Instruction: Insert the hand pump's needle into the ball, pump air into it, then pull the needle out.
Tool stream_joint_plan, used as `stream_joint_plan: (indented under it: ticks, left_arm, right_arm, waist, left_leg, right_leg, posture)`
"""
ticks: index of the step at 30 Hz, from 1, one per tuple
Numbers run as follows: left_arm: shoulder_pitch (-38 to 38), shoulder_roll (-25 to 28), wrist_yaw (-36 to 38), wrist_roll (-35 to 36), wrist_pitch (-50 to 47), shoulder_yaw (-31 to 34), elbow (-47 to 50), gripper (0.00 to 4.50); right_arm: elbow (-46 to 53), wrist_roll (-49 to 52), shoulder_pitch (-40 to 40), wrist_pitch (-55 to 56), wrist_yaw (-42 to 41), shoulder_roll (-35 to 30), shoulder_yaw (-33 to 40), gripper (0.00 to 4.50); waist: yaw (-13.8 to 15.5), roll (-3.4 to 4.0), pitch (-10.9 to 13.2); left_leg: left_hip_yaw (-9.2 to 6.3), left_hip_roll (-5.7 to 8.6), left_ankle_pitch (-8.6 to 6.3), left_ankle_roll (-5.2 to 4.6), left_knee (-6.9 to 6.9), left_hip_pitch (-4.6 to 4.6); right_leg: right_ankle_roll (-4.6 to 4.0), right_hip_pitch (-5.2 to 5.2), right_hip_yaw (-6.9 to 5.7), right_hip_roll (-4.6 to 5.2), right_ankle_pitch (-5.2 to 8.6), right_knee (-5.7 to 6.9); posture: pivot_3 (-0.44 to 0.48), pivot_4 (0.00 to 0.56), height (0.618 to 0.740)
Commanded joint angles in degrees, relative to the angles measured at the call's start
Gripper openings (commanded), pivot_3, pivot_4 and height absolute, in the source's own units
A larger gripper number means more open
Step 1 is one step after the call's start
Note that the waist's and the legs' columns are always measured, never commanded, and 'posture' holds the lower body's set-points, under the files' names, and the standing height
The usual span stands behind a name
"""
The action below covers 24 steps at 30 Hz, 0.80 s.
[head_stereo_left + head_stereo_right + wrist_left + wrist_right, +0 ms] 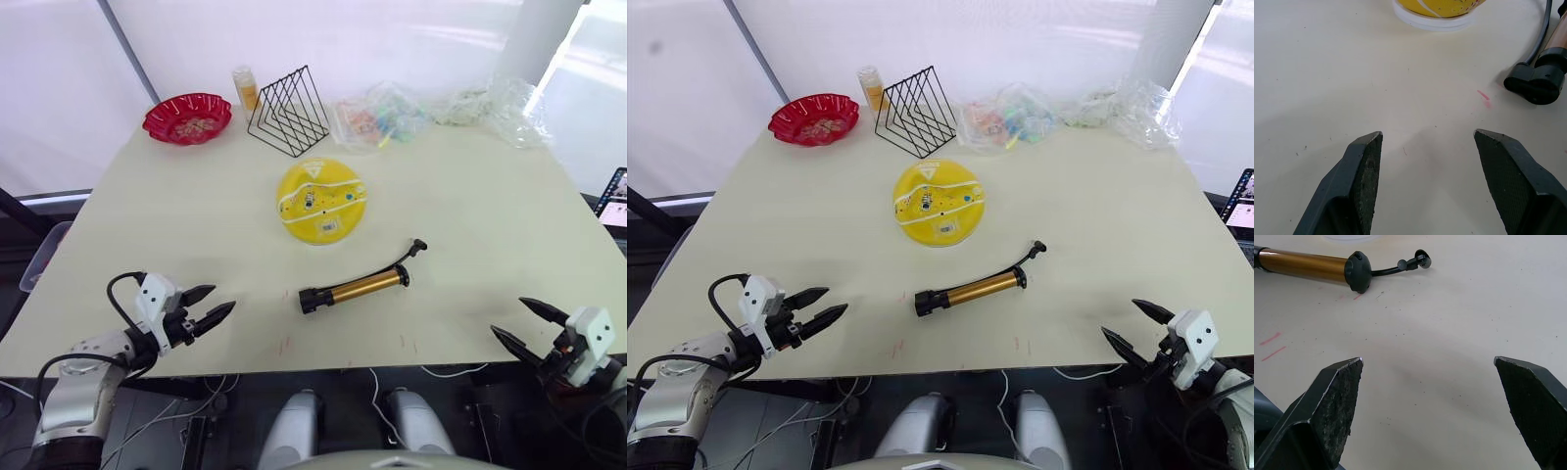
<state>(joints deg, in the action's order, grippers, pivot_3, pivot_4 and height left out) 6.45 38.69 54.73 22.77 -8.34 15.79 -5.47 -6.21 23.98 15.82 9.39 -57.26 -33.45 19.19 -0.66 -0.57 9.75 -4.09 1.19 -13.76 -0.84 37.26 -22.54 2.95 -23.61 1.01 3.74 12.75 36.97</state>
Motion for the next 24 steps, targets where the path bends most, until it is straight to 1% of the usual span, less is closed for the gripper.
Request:
stream_joint_plan:
  ticks: [1, 4, 17, 24]
  left_arm:
    - [0.31, 0.78, 0.16, 0.89, 0.45, 1.89, 1.14, 3.18]
    - [1.13, 0.59, 0.14, 0.96, 0.76, 2.39, 0.87, 3.18]
    - [0.02, 1.00, 1.54, 0.73, 1.38, 2.35, 0.04, 3.18]
    - [-2.34, 2.24, 3.89, 1.37, -2.16, 0.09, 4.43, 3.18]
  right_arm:
    - [0.82, 1.02, -0.46, 1.05, -0.52, -0.18, 0.83, 4.50]
    - [2.43, 1.19, -0.85, 0.18, -0.10, 0.11, 0.04, 4.50]
    - [7.36, 2.27, -0.30, -3.12, 0.57, -0.30, 0.25, 4.50]
    - [12.37, 4.40, 0.97, -5.60, 0.14, -0.26, 0.10, 4.50]
  waist:
    - [0.00, 0.00, 0.00]
    - [-0.06, 0.00, 0.00]
    - [0.01, 0.00, 0.00]
    - [0.09, 0.00, 0.00]
  left_leg:
    - [0.00, 0.00, 0.00, 0.00, 0.00, 0.00]
    - [0.02, -0.01, 0.00, 0.00, 0.00, 0.02]
    - [0.02, -0.01, 0.00, 0.00, 0.00, 0.01]
    - [0.01, -0.01, 0.00, 0.00, 0.01, 0.00]
  right_leg:
    - [0.00, 0.00, 0.00, 0.00, 0.00, 0.00]
    - [0.00, 0.00, 0.02, 0.00, 0.00, 0.00]
    - [0.00, 0.00, 0.02, 0.00, 0.00, 0.00]
    - [0.00, 0.01, 0.01, 0.00, 0.00, 0.00]
  posture:
    - [0.000, 0.150, 0.737]
    - [0.000, 0.150, 0.737]
    - [0.000, 0.150, 0.737]
    - [0.000, 0.150, 0.737]
